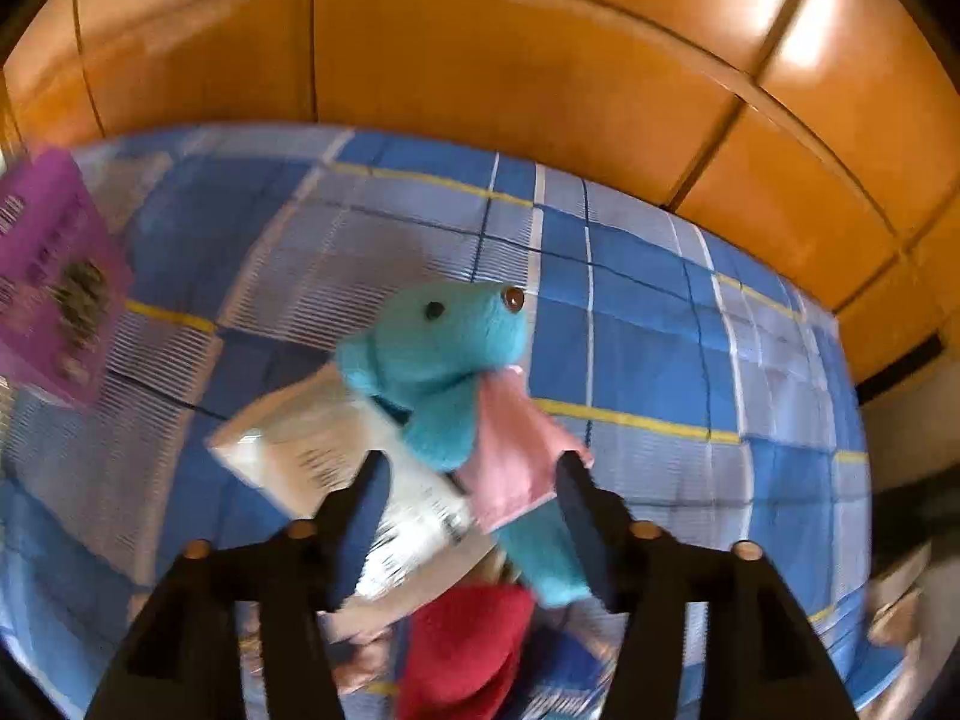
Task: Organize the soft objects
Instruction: 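Carry the white glove into the gold tray while right tool grasps the teal plush toy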
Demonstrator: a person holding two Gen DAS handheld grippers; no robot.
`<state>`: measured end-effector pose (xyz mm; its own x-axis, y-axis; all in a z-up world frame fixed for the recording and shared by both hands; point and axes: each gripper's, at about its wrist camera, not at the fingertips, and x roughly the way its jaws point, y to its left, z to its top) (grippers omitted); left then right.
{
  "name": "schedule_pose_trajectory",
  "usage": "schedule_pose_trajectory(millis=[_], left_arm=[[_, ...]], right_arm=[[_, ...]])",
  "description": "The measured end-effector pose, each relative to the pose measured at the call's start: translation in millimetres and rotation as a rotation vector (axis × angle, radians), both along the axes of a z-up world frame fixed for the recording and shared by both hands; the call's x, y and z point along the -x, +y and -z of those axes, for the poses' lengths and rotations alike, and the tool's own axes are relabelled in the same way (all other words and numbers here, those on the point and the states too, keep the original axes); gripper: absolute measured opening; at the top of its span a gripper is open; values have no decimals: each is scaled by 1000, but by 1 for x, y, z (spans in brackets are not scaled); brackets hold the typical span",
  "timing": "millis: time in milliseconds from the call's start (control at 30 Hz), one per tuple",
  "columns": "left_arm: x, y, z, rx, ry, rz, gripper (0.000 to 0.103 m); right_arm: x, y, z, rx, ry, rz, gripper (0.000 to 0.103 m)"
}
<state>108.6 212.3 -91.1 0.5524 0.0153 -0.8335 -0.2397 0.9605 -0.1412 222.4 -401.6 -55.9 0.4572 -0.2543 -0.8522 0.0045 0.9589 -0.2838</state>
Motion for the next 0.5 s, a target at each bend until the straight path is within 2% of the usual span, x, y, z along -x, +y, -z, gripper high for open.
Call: schedule_pose_trajectory(millis=[100,233,267,300,400,500], left_arm=[[0,-5,0,-2,0,18,52],[2,-11,-1,-22,-5,21,64],[2,-12,-1,-26,-7,23,68],[3,-14,-2,-36,-11,26,70],[5,-18,-6,-57,-23,35,73],[7,-23,-11,-88,-38,38,78]], right_arm=[[-17,-3,9,37,20,6,59],[-31,-10,20,34,45,27,59],[-33,-10,23,18,52,26,51],[-35,-11,26,5,61,28,37],[-36,-15,29,-17,38,65,29],[-35,-22,20,-63,-5,104,26]])
